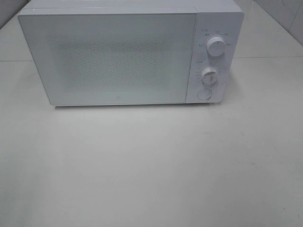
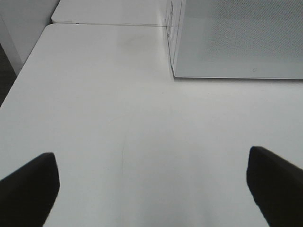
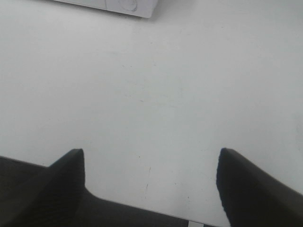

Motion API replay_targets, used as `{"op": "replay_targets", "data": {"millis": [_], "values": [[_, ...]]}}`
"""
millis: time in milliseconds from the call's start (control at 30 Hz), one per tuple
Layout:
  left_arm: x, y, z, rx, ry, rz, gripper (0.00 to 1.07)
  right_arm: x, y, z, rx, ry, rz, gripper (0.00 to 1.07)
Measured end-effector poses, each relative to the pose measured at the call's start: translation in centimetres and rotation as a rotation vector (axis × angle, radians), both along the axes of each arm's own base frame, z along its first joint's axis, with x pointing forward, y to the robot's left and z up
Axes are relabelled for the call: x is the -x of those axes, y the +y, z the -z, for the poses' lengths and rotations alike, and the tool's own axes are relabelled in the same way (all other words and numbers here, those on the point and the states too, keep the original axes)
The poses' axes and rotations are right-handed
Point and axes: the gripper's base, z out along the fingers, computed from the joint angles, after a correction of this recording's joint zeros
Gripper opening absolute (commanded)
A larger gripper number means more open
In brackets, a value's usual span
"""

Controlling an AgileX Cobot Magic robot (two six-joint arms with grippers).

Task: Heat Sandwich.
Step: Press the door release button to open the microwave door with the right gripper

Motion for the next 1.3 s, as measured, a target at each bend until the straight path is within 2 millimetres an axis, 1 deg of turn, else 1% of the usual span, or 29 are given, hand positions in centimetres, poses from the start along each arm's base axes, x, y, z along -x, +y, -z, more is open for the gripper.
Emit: {"op": "replay_targets", "data": {"millis": [33, 67, 233, 333, 533, 1167, 1300], "values": [[0.0, 0.0, 0.0, 0.0, 0.0, 0.0, 1.04, 0.5, -0.2, 0.6, -0.005, -0.025, 0.038, 0.75], [0.0, 0.0, 0.0, 0.0, 0.0, 0.0, 1.04, 0.5, -0.2, 0.6, -0.005, -0.025, 0.038, 0.75], [0.0, 0.0, 0.0, 0.0, 0.0, 0.0, 1.04, 1.8, -0.5, 2.2, -0.021, -0.104, 0.078, 0.75], [0.0, 0.0, 0.0, 0.0, 0.0, 0.0, 1.04, 2.1, -0.6, 2.5, -0.027, -0.129, 0.078, 0.75], [0.0, 0.0, 0.0, 0.0, 0.0, 0.0, 1.04, 3.3, -0.8, 2.6, -0.048, -0.225, 0.077, 0.75], [0.0, 0.0, 0.0, 0.0, 0.0, 0.0, 1.04, 3.3, -0.8, 2.6, -0.048, -0.224, 0.077, 0.75], [0.0, 0.0, 0.0, 0.0, 0.0, 0.0, 1.04, 2.8, -0.7, 1.9, -0.045, -0.215, 0.076, 0.75]]}}
